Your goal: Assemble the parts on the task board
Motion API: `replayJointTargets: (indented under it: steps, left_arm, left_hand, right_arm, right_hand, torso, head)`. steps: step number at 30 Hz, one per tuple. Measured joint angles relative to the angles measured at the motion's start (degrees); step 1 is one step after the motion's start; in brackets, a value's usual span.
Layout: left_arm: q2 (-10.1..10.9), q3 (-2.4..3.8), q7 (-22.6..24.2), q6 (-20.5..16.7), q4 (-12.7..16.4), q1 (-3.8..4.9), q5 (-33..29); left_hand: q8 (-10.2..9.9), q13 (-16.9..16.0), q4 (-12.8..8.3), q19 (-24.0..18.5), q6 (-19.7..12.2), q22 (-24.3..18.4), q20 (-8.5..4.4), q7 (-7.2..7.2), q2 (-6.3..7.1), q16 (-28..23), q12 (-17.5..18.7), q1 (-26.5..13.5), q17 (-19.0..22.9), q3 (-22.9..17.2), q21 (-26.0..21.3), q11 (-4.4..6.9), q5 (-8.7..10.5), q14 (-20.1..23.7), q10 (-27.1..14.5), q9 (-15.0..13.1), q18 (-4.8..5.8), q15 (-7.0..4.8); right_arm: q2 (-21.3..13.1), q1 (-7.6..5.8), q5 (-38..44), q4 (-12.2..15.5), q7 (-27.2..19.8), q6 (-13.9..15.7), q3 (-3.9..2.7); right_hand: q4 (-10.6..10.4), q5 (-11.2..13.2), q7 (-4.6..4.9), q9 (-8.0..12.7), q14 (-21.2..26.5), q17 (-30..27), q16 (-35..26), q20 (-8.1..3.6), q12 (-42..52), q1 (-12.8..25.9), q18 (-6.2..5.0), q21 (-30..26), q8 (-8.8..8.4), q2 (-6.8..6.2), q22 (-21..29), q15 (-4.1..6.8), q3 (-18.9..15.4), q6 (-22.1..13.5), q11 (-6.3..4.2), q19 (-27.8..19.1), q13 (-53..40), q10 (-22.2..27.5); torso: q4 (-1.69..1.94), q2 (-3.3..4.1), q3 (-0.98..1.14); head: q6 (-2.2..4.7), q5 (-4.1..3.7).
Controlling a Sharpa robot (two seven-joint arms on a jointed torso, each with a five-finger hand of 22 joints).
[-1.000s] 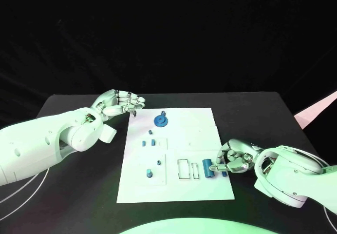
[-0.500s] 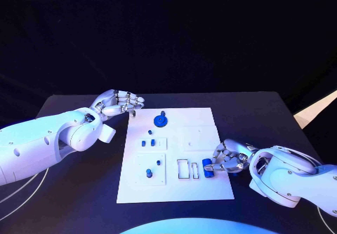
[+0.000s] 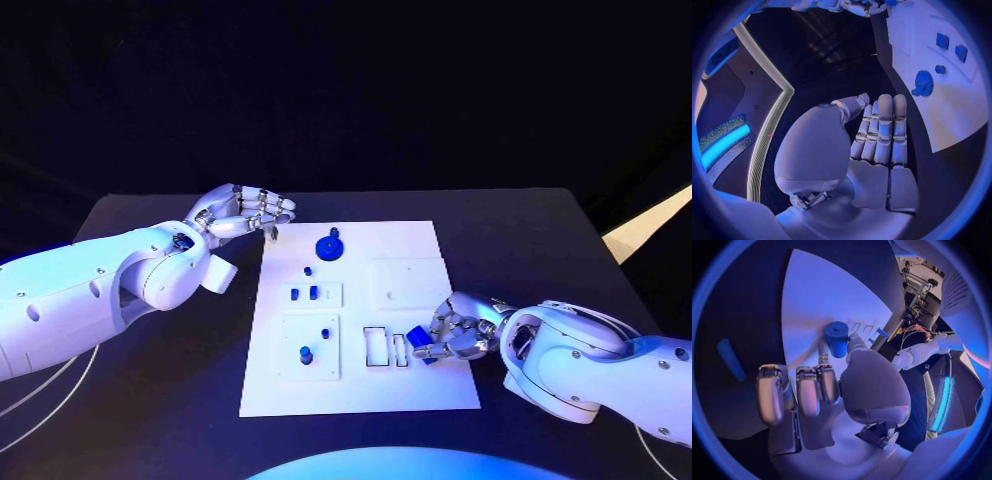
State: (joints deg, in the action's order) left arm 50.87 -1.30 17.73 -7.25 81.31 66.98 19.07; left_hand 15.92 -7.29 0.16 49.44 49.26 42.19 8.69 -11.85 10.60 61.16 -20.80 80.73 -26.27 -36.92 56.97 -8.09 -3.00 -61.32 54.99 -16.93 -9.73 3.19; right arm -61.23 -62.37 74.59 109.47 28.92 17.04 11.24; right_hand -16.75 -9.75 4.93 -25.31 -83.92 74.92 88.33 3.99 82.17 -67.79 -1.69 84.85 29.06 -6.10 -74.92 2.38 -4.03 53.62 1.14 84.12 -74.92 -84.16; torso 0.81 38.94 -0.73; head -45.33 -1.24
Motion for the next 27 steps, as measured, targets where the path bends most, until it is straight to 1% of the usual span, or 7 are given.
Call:
replayJointTargets:
  steps: [6,9,11,15,18,22,27]
  left_arm:
    - [0.01,0.0,-0.08,0.09,0.03,0.0,0.0]
    - [0.01,0.0,-0.12,0.14,0.04,0.0,-0.01]
    - [0.02,0.0,-0.14,0.17,0.04,0.0,-0.01]
    - [0.03,0.0,-0.18,0.24,0.03,0.0,-0.01]
    - [0.04,0.0,-0.22,0.28,-0.02,0.0,-0.01]
    - [0.04,0.0,-0.26,0.32,-0.09,0.0,-0.01]
    - [-0.01,0.0,-0.3,0.37,-0.14,0.0,-0.01]
  left_hand:
    - [0.0,0.0,0.0,0.0,0.0,0.0,0.0,0.0,0.0,0.0,-0.22,0.0,0.05,0.0,-0.22,0.0,0.0,0.0,0.0,0.0,0.0,0.0]
    - [0.0,0.0,0.0,0.0,0.0,0.0,0.0,0.0,0.0,0.0,-0.22,0.0,0.04,0.0,-0.22,0.0,0.0,0.0,0.0,0.0,0.0,0.0]
    - [0.0,0.0,0.0,0.0,0.0,0.01,0.0,0.0,0.0,0.0,-0.22,0.0,0.04,0.0,-0.22,0.0,0.0,0.0,0.0,0.0,0.0,0.0]
    - [0.0,0.0,0.0,0.0,0.0,-0.03,0.0,0.0,0.0,0.0,-0.21,0.0,0.05,0.0,-0.22,0.0,0.0,0.0,0.0,0.01,0.0,0.0]
    - [0.0,0.0,0.0,0.0,0.0,-0.06,0.0,0.0,0.0,0.0,-0.21,0.0,0.04,0.0,-0.22,0.0,0.0,0.0,0.0,0.01,0.0,0.0]
    - [0.0,0.0,0.0,0.0,0.0,-0.06,0.0,0.0,0.0,0.0,-0.21,0.0,0.04,0.0,-0.22,0.0,0.0,0.0,0.0,0.01,0.0,0.0]
    - [0.0,0.0,0.0,0.0,0.0,-0.06,0.0,0.0,0.0,0.0,-0.21,0.0,0.04,0.0,-0.22,0.0,0.0,0.0,0.0,0.01,0.0,0.0]
  right_arm:
    - [0.54,0.15,1.4,-0.22,0.58,-0.49,-0.2]
    - [0.69,0.24,1.88,-0.15,0.66,-0.23,-0.21]
    - [0.7,0.32,1.97,-0.02,0.66,0.16,-0.2]
    - [0.56,0.49,1.62,0.29,0.65,1.61,-0.05]
    - [0.23,0.52,0.62,0.67,0.63,2.75,0.13]
    - [-0.26,-0.5,-2.44,1.63,0.59,4.23,0.41]
    - [-0.22,-2.6,-6.53,3.26,0.31,5.74,0.2]
  right_hand:
    - [0.06,-0.08,-0.23,-0.31,0.0,0.0,0.0,-0.24,-0.2,-1.43,0.01,0.0,0.4,1.42,0.0,0.41,-0.38,0.3,-0.22,-0.18,0.0,0.22]
    - [-0.03,-2.82,-0.53,-0.32,0.0,-0.01,0.0,-0.53,-0.2,-2.37,0.0,0.0,0.31,2.37,0.0,0.41,-0.47,0.95,-0.62,-0.12,0.01,0.21]
    - [-0.03,-4.59,-0.71,-0.43,-0.07,-0.01,0.0,-0.62,-0.2,-3.5,0.0,0.47,0.09,3.46,0.01,0.76,-0.47,1.34,-0.74,-0.21,0.01,0.12]
    - [-0.2,-5.88,-1.07,-0.46,-0.1,-0.01,0.0,-1.03,-0.2,-4.19,-0.01,0.73,-0.46,2.92,0.01,1.16,0.67,1.89,-1.25,-0.21,0.01,0.24]
    - [-0.07,-7.04,-1.2,-0.14,-0.02,-0.01,0.0,-1.03,0.03,-4.24,-0.01,0.87,-0.29,2.98,0.01,1.23,1.41,2.02,-1.27,-0.21,0.01,0.23]
    - [-0.09,-7.55,-0.99,0.16,-0.01,-0.01,0.0,-1.23,0.03,-4.93,0.0,0.87,-0.44,3.67,0.01,1.23,1.56,2.22,-1.46,-0.01,0.01,0.04]
    - [-0.22,-8.13,-0.99,0.16,-0.13,-0.01,0.0,-1.23,0.03,-4.93,-0.01,1.14,-0.43,3.67,0.02,1.35,1.73,2.22,-1.56,-0.01,0.01,0.14]
  torso:
    - [-0.02,-0.01,0.0]
    - [-0.03,-0.01,0.0]
    - [-0.03,-0.01,0.01]
    - [-0.01,-0.01,0.03]
    - [-0.01,-0.01,0.03]
    - [-0.04,-0.01,0.03]
    - [-0.04,-0.04,-0.03]
  head:
    - [-0.01,0.06]
    - [0.02,0.03]
    - [0.05,-0.01]
    - [0.17,-0.06]
    - [0.25,-0.07]
    - [0.42,0.01]
    - [0.62,0.0]
